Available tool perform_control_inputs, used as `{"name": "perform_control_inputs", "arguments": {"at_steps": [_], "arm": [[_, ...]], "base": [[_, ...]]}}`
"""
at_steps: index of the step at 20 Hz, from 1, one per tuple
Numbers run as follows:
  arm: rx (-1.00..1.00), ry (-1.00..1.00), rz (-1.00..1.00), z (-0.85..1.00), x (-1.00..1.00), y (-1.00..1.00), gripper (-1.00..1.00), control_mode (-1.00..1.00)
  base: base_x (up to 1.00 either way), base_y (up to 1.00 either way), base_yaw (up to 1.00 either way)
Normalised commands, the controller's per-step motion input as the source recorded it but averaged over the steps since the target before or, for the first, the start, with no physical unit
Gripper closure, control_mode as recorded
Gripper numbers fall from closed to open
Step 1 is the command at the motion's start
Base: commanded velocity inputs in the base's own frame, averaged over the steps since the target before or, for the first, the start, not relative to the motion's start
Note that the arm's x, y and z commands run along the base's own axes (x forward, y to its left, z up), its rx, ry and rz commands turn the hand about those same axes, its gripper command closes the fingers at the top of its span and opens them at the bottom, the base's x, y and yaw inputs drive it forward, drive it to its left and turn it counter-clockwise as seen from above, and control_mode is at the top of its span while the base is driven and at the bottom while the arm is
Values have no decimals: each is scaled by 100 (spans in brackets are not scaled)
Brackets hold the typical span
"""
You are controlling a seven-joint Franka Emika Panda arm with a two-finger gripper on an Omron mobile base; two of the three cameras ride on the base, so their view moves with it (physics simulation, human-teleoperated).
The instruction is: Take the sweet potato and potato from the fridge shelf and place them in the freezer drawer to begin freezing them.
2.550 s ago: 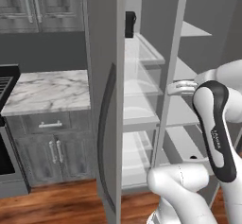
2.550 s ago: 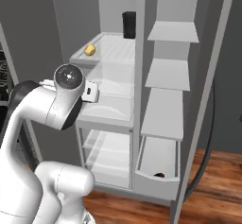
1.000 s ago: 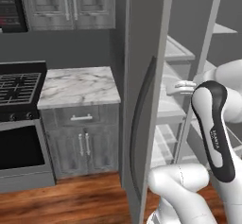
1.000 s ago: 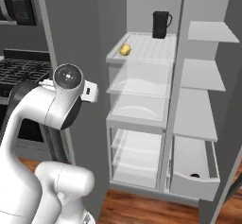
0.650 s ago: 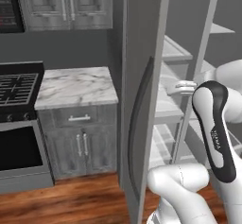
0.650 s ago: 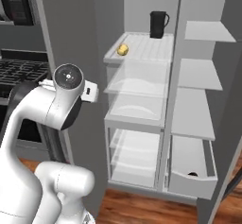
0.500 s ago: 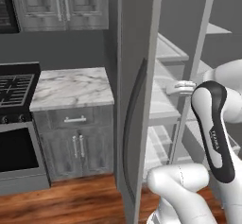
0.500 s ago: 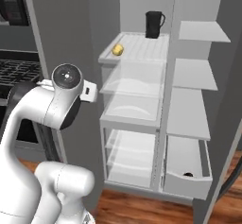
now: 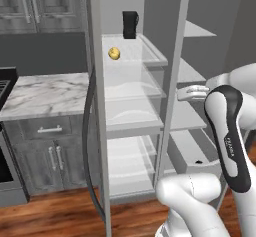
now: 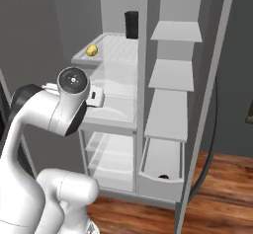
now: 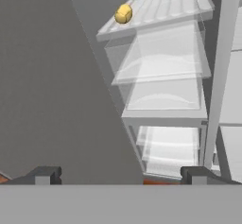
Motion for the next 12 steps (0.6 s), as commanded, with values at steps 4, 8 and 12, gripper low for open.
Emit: {"name": "perform_control_inputs", "arguments": {"at_steps": [4, 8, 12], "arm": [[0, 0, 0, 0, 0, 0, -100, 100], [0, 0, 0, 0, 0, 0, -100, 100], [0, 0, 0, 0, 0, 0, -100, 100]], "base": [[18, 7, 0], [35, 34, 0], [41, 39, 0]]}}
